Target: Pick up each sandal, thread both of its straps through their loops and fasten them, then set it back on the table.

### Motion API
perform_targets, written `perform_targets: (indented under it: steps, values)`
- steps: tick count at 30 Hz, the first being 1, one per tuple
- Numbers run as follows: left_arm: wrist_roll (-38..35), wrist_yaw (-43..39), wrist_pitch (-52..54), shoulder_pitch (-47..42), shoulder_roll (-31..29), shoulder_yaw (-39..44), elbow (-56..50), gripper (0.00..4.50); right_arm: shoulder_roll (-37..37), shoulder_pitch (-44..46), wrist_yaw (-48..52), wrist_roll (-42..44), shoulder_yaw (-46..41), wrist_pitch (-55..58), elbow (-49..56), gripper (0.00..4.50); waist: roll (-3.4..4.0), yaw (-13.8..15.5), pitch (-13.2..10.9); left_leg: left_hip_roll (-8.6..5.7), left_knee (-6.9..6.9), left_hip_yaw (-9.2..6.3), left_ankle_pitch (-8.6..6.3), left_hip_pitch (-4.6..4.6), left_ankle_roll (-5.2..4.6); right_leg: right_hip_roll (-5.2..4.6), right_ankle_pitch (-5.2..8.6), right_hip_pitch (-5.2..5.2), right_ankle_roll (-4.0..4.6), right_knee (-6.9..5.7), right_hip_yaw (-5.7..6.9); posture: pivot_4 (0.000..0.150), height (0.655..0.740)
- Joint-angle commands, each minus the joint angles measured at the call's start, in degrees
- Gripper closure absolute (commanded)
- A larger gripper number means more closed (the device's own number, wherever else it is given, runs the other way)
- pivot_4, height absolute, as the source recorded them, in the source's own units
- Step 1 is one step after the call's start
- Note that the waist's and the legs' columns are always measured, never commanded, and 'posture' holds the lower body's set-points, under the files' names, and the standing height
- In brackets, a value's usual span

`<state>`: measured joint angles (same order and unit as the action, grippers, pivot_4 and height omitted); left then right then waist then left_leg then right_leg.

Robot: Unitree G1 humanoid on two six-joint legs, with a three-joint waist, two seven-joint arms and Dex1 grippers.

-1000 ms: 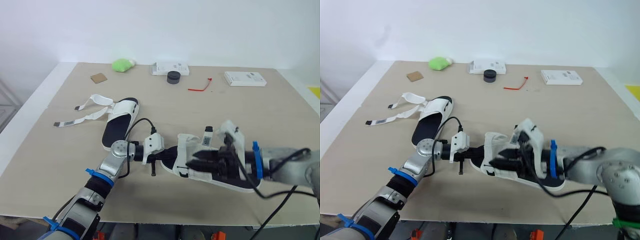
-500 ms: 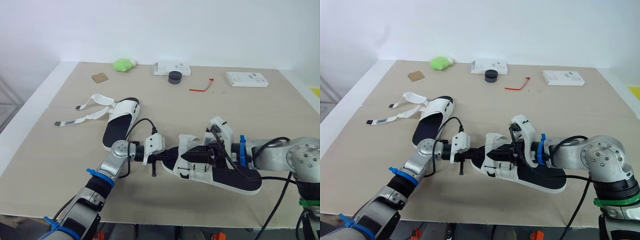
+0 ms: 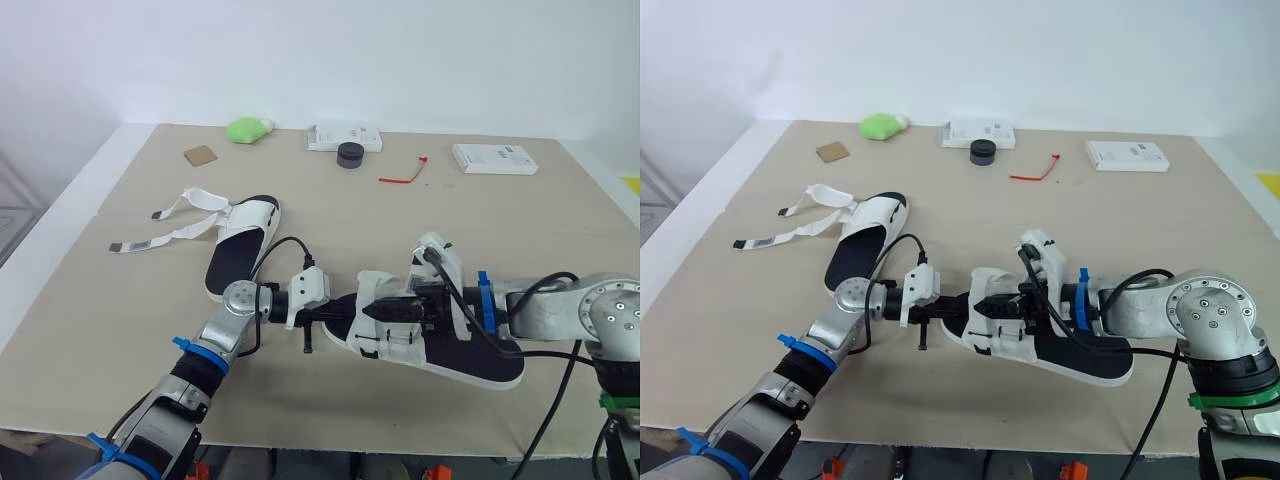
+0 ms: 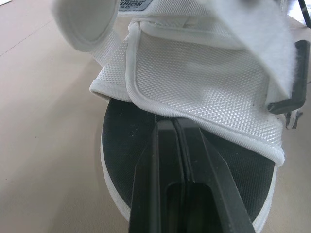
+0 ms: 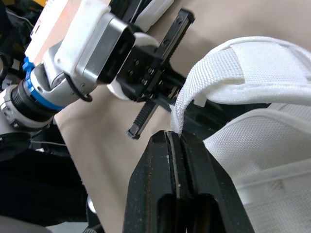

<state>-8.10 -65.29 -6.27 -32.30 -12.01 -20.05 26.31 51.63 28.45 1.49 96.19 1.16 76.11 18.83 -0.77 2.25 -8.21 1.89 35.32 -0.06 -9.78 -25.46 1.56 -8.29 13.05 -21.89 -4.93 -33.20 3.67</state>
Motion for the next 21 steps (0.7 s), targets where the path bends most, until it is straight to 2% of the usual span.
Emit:
perform_targets:
  steps: [1, 9, 13, 16, 18, 20, 21]
  values:
    - [5.58, 1.78, 4.31, 3.78, -1.42, -3.34, 7.39, 4.5, 0.95, -0.11, 1.87, -4.03, 1.75, 0.6, 4.69, 4.45, 0.0, 0.0, 0.0, 0.0, 0.0, -0.01, 0.0, 0.0, 0.0, 0.0, 0.0, 0.0, 0.0, 0.0, 0.0, 0.15, 0.74]
    - [5.48, 1.62, 4.41, 3.87, -1.37, -3.44, 7.23, 4.5, 0.92, 0.18, 6.01, -19.96, 5.86, -0.14, 8.87, 4.45, 0.05, -0.01, 0.11, 0.01, 0.01, -0.01, -0.01, 0.0, 0.01, 0.0, 0.0, -0.02, 0.0, 0.0, 0.0, 0.15, 0.74]
    - [5.51, 1.55, 4.37, 3.83, -1.38, -3.49, 7.3, 4.5, 2.89, -0.64, 11.95, -25.49, 6.7, -0.8, 11.56, 4.45, 0.04, -0.01, 0.11, 0.01, 0.01, -0.01, -0.01, 0.0, 0.01, 0.01, 0.0, -0.02, 0.0, 0.0, 0.0, 0.15, 0.74]
    - [5.51, 1.51, 4.36, 3.77, -1.37, -3.52, 7.35, 4.5, 3.91, -0.86, 16.11, -24.61, 4.56, 0.09, 11.87, 3.63, 0.02, -0.01, 0.11, 0.0, 0.01, -0.02, -0.01, 0.0, 0.01, 0.01, 0.0, 0.0, 0.0, 0.0, 0.0, 0.15, 0.74]
    - [5.53, 1.5, 4.35, 3.68, -1.31, -3.55, 7.42, 4.5, 4.09, -0.08, 17.46, -22.73, 2.75, 1.5, 10.55, 2.92, 0.03, -0.01, 0.11, -0.01, 0.01, -0.03, -0.01, 0.0, 0.01, 0.0, 0.0, 0.01, 0.0, 0.0, 0.0, 0.15, 0.74]
    - [5.54, 1.49, 4.33, 3.58, -1.21, -3.56, 7.53, 4.5, 3.31, 0.46, 17.27, -17.1, -0.56, 2.55, 6.57, 2.02, 0.01, 0.0, 0.09, -0.01, 0.01, -0.05, -0.01, 0.0, 0.01, 0.01, 0.0, 0.02, 0.0, 0.0, 0.0, 0.15, 0.74]
    - [5.55, 1.47, 4.3, 3.54, -1.18, -3.58, 7.59, 4.5, 3.35, 0.55, 17.82, -14.47, -2.54, 2.59, 4.82, 2.02, 0.0, 0.0, 0.1, -0.02, 0.0, -0.06, -0.01, 0.0, 0.01, 0.01, 0.0, 0.02, 0.0, 0.0, 0.0, 0.15, 0.74]
